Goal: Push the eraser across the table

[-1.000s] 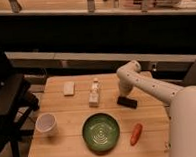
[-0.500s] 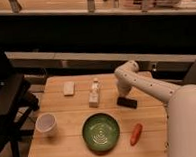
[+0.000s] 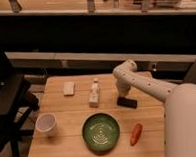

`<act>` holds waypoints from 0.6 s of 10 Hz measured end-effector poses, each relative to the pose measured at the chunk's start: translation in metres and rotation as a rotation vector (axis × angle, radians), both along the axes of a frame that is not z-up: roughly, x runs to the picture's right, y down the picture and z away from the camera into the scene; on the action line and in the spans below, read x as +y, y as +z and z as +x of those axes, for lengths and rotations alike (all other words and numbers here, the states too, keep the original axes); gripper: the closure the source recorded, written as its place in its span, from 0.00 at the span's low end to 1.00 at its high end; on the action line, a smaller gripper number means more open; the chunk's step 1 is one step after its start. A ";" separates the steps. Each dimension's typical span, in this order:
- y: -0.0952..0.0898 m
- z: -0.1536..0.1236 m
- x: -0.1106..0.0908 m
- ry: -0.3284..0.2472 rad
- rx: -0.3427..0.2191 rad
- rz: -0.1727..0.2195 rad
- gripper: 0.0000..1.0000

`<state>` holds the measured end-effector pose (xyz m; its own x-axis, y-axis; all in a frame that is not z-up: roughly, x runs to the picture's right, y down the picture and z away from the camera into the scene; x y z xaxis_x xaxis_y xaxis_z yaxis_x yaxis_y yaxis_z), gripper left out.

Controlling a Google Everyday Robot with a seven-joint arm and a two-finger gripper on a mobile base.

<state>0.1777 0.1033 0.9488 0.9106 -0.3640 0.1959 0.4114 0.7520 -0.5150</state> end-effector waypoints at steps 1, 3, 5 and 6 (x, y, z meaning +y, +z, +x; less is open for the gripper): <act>-0.001 -0.001 0.000 -0.001 -0.001 -0.002 0.97; -0.002 -0.001 0.000 -0.002 0.000 -0.004 0.97; -0.004 -0.003 0.004 -0.018 0.000 -0.021 0.97; -0.004 -0.003 0.004 -0.017 0.000 -0.022 0.97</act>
<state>0.1752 0.1074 0.9448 0.9042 -0.3751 0.2042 0.4242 0.7336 -0.5309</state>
